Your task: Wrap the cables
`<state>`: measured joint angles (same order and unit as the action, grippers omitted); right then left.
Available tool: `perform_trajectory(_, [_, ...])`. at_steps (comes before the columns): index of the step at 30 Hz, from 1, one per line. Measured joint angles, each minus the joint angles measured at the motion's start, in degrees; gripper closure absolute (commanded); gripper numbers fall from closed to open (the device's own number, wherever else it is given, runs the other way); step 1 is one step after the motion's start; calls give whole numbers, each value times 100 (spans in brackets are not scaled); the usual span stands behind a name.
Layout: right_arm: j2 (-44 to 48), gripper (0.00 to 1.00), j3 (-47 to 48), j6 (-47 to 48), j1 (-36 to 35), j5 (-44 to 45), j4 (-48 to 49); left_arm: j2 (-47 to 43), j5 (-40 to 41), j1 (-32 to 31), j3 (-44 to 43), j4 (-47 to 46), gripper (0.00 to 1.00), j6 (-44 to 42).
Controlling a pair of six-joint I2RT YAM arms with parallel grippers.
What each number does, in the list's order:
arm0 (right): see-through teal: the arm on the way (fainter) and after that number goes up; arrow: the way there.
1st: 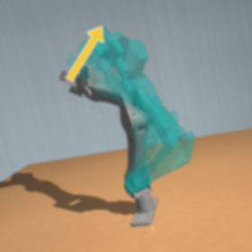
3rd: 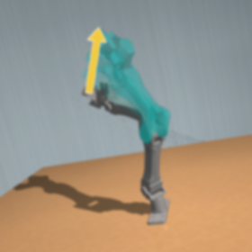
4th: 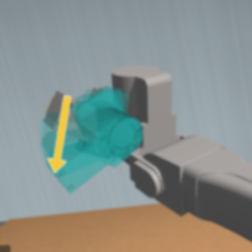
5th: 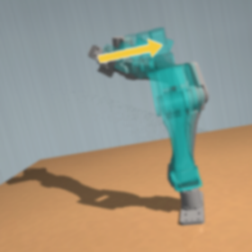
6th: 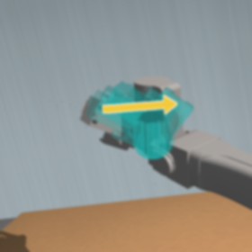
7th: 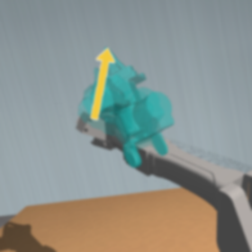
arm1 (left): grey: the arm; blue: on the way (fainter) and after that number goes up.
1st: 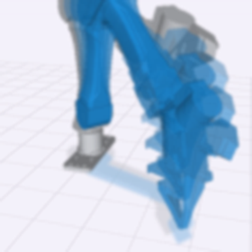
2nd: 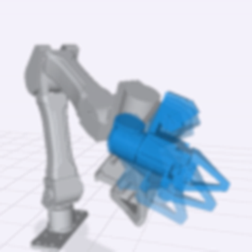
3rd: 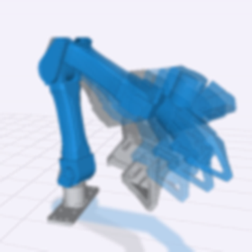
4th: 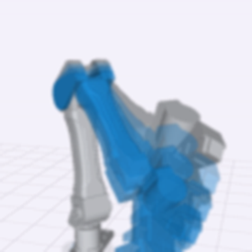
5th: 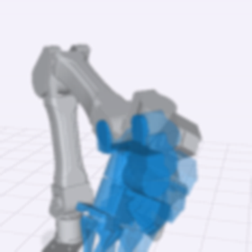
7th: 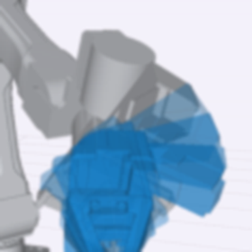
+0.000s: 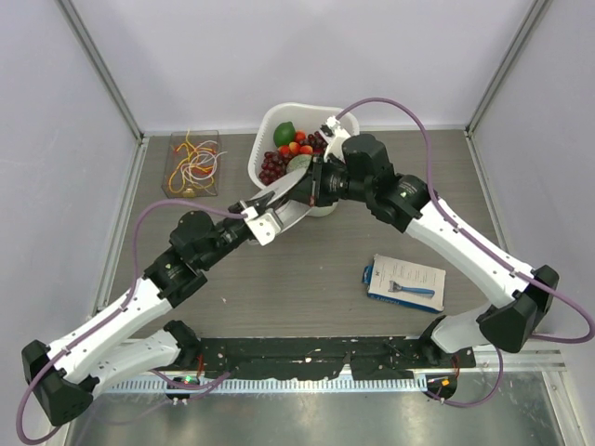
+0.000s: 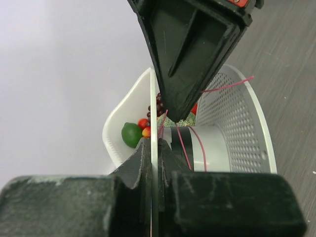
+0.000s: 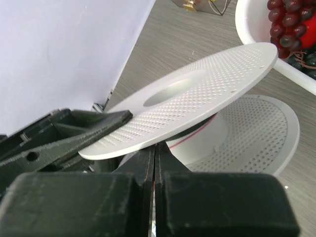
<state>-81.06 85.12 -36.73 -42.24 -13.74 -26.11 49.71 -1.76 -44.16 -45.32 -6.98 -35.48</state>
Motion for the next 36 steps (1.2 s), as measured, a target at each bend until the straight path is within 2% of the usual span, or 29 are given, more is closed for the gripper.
perform_trajectory(8, [382,99,-387,1537,-13,-284,-223,15,-839,4,-267,734,100,-157])
perform_trajectory(18, [1735,99,-1578,3882,-92,-745,411,142,-2033,4,-1034,1545,100,883])
perform_trajectory(28, [2608,99,-2264,5681,-55,-1281,761,404,-2835,4,-1655,2138,100,1862])
perform_trajectory(36, [3136,99,-2820,6951,-39,-1539,811,404,-3246,9,-1759,2151,100,2026])
